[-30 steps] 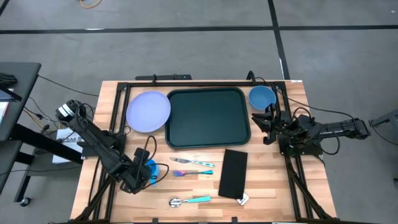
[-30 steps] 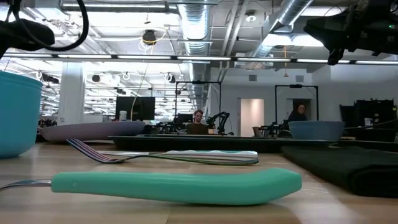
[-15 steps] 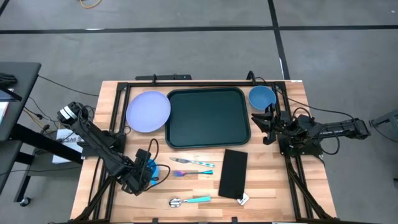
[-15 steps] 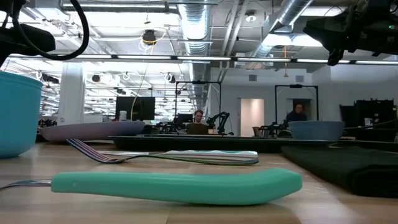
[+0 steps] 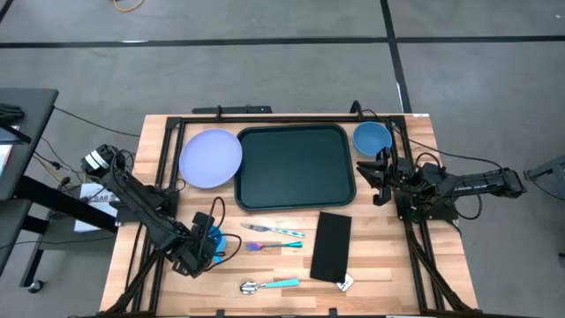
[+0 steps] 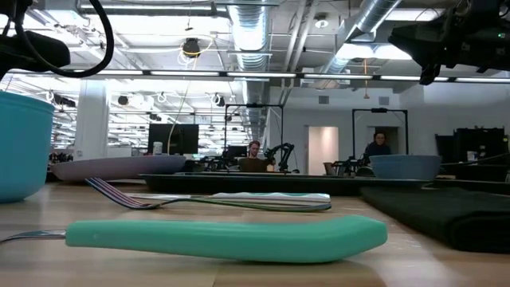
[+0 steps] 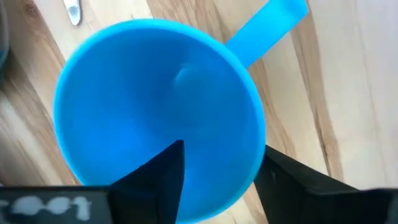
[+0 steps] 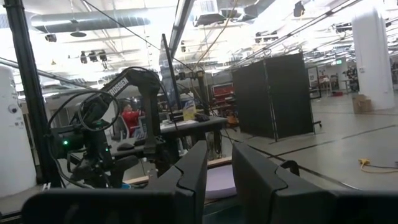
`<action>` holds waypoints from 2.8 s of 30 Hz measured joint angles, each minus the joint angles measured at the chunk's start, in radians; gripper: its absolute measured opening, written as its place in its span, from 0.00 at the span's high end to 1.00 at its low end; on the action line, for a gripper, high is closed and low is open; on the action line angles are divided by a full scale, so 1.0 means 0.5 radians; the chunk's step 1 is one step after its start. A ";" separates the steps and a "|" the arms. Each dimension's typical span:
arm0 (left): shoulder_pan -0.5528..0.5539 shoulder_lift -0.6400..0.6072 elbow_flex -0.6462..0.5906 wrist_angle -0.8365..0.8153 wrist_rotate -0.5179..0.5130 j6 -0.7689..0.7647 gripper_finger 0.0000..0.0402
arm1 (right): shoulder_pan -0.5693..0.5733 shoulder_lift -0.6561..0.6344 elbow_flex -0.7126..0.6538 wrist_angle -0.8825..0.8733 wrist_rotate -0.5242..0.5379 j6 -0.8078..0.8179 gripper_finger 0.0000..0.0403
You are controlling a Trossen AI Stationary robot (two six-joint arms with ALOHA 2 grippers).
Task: Set up tray
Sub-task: Put the blue mug on the black tray
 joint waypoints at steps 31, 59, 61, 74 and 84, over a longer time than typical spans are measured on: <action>0.105 -0.002 0.627 -0.466 -0.244 0.220 0.99 | 0.000 0.000 0.000 -0.001 0.001 0.001 0.83; 2.288 0.254 1.400 -0.416 0.051 1.115 1.00 | -0.002 0.000 0.000 0.089 0.117 -0.018 0.83; 2.384 0.424 1.576 -0.525 0.075 1.177 1.00 | -0.002 -0.001 0.000 0.088 0.182 -0.019 0.83; 2.618 1.367 2.600 -1.052 0.330 1.383 1.00 | -0.002 -0.001 0.000 0.073 0.231 -0.020 0.83; 2.763 1.411 2.510 -1.154 0.277 1.363 1.00 | -0.002 0.000 0.000 0.039 0.230 -0.021 0.83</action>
